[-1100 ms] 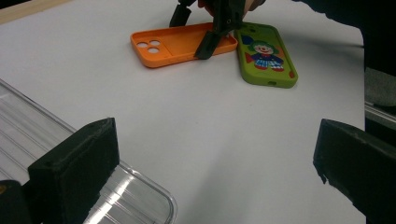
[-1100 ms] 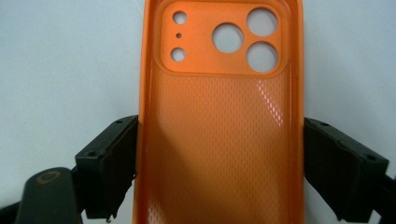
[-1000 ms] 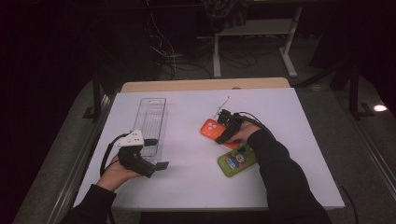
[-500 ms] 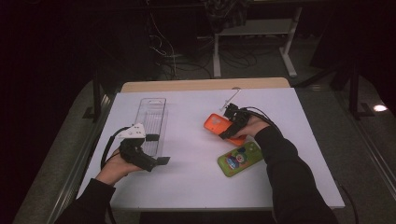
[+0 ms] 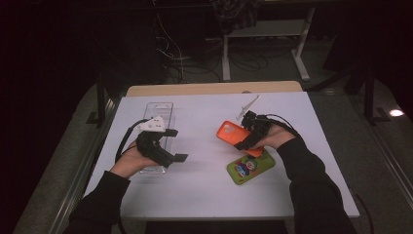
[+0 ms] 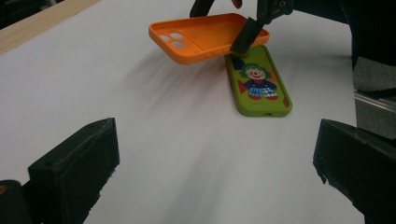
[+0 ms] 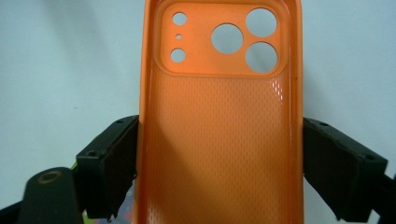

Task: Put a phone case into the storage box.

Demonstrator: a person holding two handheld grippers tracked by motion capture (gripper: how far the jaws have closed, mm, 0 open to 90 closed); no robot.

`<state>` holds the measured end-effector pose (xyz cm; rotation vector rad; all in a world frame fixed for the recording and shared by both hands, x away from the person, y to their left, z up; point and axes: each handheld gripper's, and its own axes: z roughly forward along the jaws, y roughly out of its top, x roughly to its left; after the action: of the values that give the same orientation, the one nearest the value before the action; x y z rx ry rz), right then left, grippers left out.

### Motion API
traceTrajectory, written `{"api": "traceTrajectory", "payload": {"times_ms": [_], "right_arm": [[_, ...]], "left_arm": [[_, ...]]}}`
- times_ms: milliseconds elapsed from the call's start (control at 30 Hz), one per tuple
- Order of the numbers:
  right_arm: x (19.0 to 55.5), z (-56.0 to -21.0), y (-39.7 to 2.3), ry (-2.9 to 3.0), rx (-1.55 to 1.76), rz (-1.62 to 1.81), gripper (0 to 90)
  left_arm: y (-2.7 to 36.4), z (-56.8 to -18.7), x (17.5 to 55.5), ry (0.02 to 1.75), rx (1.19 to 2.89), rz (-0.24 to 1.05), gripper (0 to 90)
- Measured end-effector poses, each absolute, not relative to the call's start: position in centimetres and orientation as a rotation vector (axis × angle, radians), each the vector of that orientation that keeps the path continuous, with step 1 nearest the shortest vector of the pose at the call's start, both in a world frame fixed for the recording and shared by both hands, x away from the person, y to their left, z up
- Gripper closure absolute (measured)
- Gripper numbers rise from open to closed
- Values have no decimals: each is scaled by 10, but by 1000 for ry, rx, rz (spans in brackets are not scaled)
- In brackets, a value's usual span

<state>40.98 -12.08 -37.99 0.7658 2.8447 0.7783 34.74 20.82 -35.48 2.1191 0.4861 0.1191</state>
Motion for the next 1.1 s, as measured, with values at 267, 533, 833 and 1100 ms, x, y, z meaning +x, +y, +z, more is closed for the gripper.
{"api": "traceTrajectory", "payload": {"times_ms": [267,533,833,1100], "right_arm": [[392,-387,-122,2863,720,785,149],[380,-387,-116,2896,602,773,149],[362,-389,-96,2989,407,734,149],[352,-385,-82,3023,247,759,149]], "left_arm": [[180,-345,361,381,2145,123,0],[155,-344,367,263,2210,85,0],[143,-352,359,154,2274,29,0],[132,-360,352,84,2356,0,0]]}}
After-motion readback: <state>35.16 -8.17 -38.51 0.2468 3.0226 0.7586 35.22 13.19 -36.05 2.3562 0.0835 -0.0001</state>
